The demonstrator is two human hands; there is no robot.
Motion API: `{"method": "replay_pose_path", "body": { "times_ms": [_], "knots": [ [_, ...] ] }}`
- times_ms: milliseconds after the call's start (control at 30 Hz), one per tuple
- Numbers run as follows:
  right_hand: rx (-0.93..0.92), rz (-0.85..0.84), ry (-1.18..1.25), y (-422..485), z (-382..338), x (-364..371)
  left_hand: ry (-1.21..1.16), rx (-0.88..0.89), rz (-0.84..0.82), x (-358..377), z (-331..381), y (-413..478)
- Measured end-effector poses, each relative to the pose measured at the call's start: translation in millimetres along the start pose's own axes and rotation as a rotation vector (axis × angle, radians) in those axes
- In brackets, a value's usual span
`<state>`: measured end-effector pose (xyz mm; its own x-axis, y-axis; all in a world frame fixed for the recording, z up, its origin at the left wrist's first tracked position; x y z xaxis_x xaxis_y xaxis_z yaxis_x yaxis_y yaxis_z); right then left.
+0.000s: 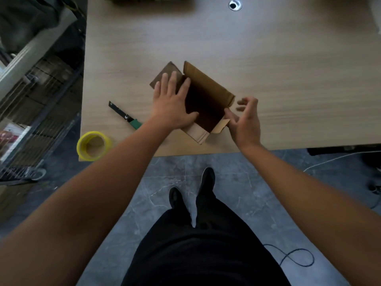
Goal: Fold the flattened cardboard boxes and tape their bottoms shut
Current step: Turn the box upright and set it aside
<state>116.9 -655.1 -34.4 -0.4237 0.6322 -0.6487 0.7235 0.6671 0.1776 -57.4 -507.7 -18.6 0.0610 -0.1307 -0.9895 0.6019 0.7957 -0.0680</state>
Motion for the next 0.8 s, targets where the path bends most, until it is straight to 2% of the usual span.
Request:
{"method": "replay_pose_path", "body": {
  "times_ms": [67, 133, 200, 267, 333, 433, 500, 567, 700, 800],
  "knots": [
    [-0.279, 0.098, -0.111, 9, -8, 1, -0.071, -0.103, -0.003, 6, -8, 8],
    [-0.429, 0.038, -0.148, 9, -17, 7, -0.12, -0.174, -0.001, 14, -11, 8],
    [-0.335, -0.065, -0.132, 4, -19, 11, -0.182, -0.229, 0.044, 18, -15, 7],
    [-0.181, -0.031, -0.093, 5, -20, 4, -0.256, -0.304, 0.052, 18, -20, 8],
    [-0.242, 0.049, -0.081, 3, -36, -8, -0.255, -0.34, 0.024, 18, -19, 11],
    [-0.415, -0.079, -0.161, -1, -59, 2, -0.151, -0.316, 0.036, 21, -4, 13],
    [-0.356, -0.187, -0.325, -1, -56, 18, -0.168, -0.335, 0.072, 22, 2, 13],
    [-0.29, -0.226, -0.442, 5, -51, 27, -0.202, -0.33, 0.087, 21, 0, 15],
    [-0.243, -0.269, -0.529, 15, -50, 31, -0.328, -0.206, 0.098, 21, -18, 10],
    [-0.275, -0.277, -0.591, 13, -48, 28, -0.426, -0.111, 0.087, 25, -37, 9]
  ]
}}
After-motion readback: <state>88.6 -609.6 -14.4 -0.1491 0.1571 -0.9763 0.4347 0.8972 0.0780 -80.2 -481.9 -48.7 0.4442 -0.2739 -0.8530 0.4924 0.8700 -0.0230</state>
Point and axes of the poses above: each hand's wrist, its own y-axis towards the middle knuckle, its own x-axis out of the palm, z = x × y, the point moved 5 cm from there along y, towards the middle knuckle, and after that the axes turned 11 degrees about z, right-handed, at the moved point
